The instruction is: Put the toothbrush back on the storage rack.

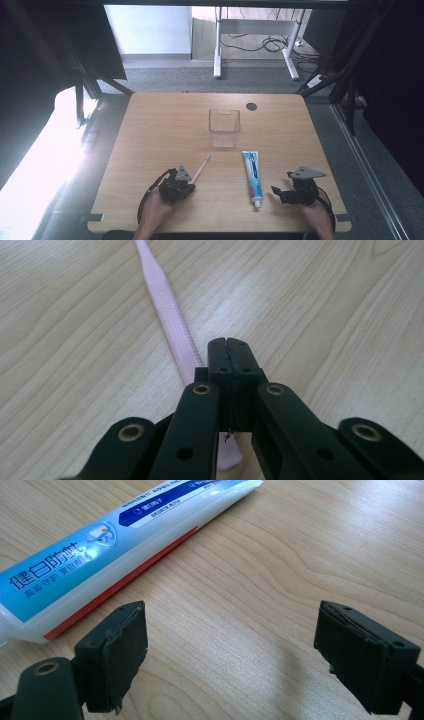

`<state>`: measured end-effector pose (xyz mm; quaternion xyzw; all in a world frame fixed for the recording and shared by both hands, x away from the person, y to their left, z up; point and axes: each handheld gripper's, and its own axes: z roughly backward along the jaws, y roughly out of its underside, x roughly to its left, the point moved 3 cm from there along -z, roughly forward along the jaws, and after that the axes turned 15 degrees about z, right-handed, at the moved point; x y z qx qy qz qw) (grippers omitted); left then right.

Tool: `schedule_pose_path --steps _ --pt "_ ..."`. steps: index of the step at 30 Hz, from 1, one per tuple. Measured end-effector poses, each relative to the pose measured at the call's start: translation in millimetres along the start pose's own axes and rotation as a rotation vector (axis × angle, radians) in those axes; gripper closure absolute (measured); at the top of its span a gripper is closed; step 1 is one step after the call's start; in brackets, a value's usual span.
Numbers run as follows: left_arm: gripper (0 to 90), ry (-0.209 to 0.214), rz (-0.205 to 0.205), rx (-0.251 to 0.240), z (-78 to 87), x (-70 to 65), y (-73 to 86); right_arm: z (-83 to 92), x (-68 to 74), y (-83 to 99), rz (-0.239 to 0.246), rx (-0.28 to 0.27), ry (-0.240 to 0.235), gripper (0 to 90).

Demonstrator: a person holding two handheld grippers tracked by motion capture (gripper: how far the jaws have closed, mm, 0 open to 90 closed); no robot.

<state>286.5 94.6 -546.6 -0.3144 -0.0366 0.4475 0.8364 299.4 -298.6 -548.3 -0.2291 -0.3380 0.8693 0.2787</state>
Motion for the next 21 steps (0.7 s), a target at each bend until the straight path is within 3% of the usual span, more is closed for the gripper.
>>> schedule_pose_path --steps 21 --pt "89.9 -0.04 0.022 0.002 13.8 30.1 3.1 -1.4 1.4 -0.1 0.01 0.004 -0.003 14.7"
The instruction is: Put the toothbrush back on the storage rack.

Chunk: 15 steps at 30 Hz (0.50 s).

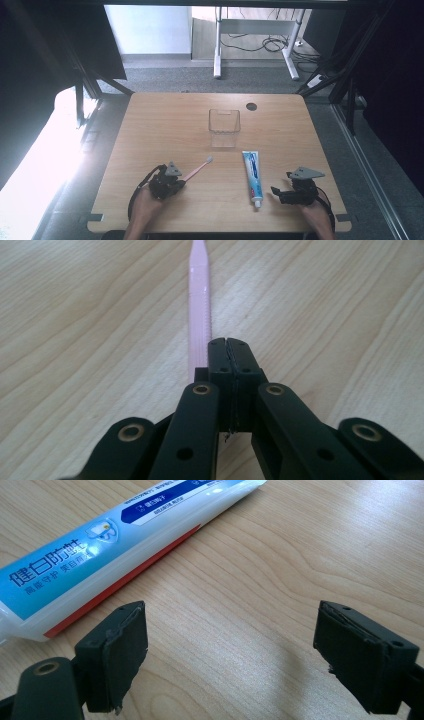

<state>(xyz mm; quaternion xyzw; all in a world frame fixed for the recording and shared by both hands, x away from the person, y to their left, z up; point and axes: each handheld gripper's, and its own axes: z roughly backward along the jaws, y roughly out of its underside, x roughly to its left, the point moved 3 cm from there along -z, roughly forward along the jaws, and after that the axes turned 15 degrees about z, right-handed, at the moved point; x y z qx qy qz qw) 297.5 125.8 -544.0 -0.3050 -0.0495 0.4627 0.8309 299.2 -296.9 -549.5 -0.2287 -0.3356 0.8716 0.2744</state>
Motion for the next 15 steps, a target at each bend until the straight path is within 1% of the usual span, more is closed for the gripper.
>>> schedule_pose_path --steps 2,6,9,15 --pt "89.8 -0.009 -0.001 -0.004 1.3 4.4 -0.8 -0.4 -0.1 0.1 -0.001 -0.001 -0.003 14.7" --pt "89.9 -0.014 0.005 -0.005 1.7 8.4 -0.8 -0.9 0.1 0.3 0.002 0.001 -0.005 14.7" --pt "89.8 -0.025 0.004 -0.005 1.7 11.8 -1.0 -1.2 0.3 0.1 0.004 0.001 -0.005 14.7" --pt "89.8 -0.018 0.011 -0.007 0.8 14.8 -1.2 -1.4 0.5 0.3 0.002 0.002 -0.008 14.7"
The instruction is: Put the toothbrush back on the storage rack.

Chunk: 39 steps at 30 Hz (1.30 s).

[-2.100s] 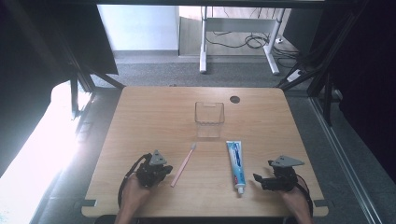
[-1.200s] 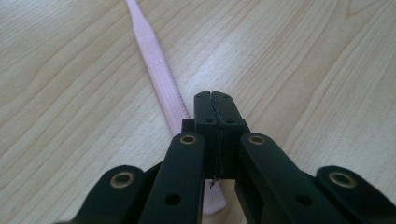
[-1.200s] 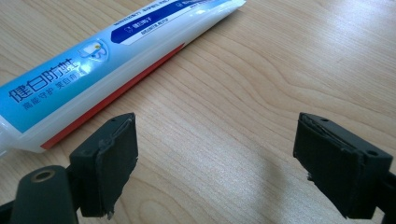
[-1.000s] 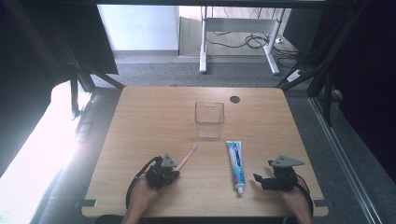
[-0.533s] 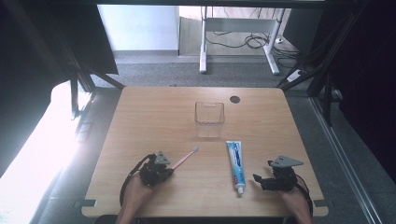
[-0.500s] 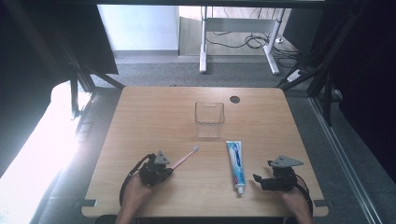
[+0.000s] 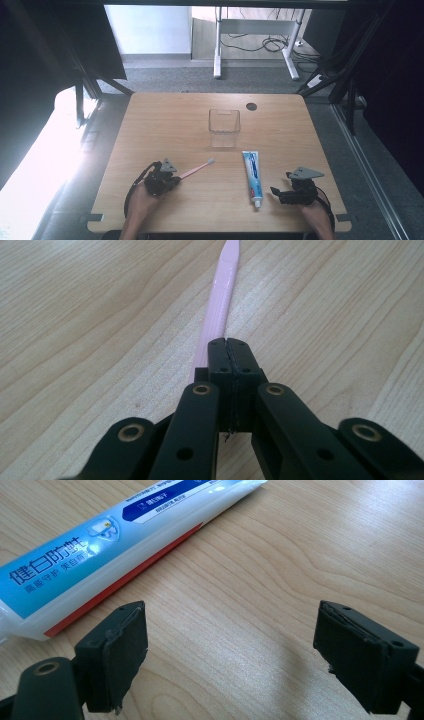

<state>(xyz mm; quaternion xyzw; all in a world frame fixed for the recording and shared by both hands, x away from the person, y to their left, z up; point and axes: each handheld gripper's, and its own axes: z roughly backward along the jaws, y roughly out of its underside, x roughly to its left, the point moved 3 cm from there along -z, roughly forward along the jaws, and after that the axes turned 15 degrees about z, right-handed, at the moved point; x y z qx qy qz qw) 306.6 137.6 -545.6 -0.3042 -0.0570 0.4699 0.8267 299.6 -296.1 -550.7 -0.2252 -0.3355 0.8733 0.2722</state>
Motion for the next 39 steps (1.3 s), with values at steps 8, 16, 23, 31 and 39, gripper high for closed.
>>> schedule_pose_path --steps 8,16,23,31,39 --pt "89.3 0.012 0.002 -0.011 5.6 -0.6 -0.6 0.6 -1.1 1.1 -0.002 0.001 0.003 14.6" --pt "83.5 0.012 -0.013 0.0 9.0 -0.8 -5.8 0.0 -2.4 2.8 -0.011 0.004 0.004 14.4" --pt "78.7 0.006 -0.032 0.035 7.3 -2.0 -15.3 0.7 -3.5 3.5 -0.02 0.0 0.007 14.4" --pt "73.9 -0.008 -0.051 0.068 5.7 -0.6 -26.6 1.1 -3.6 4.0 -0.024 0.003 0.007 14.0" --pt "71.5 -0.006 -0.055 0.102 3.8 0.1 -34.9 1.1 -3.9 4.1 -0.03 0.003 0.009 13.4"
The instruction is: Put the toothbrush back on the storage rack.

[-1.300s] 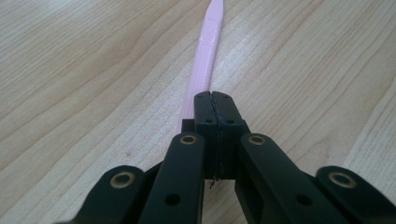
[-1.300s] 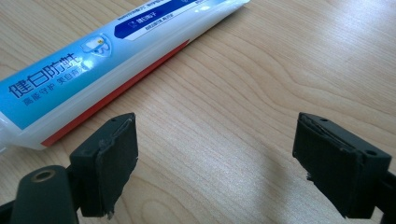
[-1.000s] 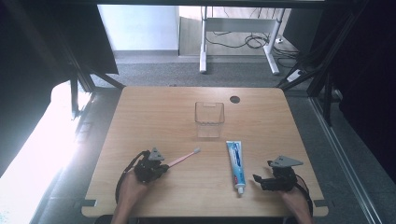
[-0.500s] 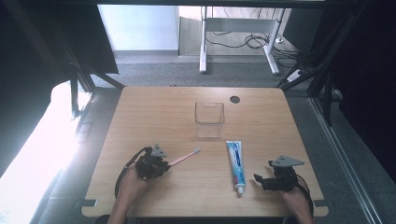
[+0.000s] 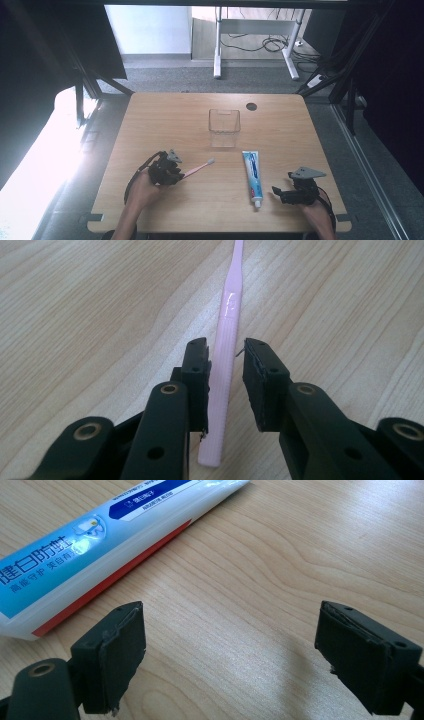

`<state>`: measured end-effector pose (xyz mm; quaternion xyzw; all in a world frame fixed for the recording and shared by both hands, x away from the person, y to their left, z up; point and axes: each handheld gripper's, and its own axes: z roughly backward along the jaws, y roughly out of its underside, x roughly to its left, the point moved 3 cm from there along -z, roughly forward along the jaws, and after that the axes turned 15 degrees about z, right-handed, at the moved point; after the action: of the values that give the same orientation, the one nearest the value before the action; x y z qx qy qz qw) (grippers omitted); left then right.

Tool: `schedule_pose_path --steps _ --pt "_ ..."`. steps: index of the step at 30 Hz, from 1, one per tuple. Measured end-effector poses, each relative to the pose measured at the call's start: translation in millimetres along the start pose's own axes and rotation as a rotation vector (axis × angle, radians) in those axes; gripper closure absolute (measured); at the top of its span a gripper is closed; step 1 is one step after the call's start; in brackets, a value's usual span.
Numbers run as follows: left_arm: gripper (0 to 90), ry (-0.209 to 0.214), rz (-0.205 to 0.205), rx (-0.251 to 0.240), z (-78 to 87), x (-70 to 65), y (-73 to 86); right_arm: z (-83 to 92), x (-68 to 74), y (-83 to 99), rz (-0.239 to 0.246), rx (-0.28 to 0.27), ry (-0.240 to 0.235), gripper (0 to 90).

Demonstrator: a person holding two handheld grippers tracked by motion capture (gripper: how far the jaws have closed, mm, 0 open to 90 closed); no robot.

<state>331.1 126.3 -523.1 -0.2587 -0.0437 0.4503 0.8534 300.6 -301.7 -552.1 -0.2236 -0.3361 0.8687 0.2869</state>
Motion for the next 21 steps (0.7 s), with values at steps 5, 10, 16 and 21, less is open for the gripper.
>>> schedule_pose_path --steps 5,10,16,21 --pt "69.3 0.001 -0.005 0.024 -2.4 -0.1 -5.2 0.2 -0.1 0.0 -0.001 0.0 0.001 13.3" --pt "69.0 0.001 -0.01 0.045 -5.7 -0.9 -11.1 0.1 -0.1 0.0 0.0 0.0 0.001 13.3" --pt "69.1 -0.007 -0.034 0.083 -9.1 -2.9 -22.0 0.3 -0.5 0.3 -0.001 0.0 0.003 13.4" --pt "69.0 -0.019 -0.077 0.135 -13.6 -8.2 -32.3 0.2 -0.6 0.4 0.001 0.0 0.002 13.4"
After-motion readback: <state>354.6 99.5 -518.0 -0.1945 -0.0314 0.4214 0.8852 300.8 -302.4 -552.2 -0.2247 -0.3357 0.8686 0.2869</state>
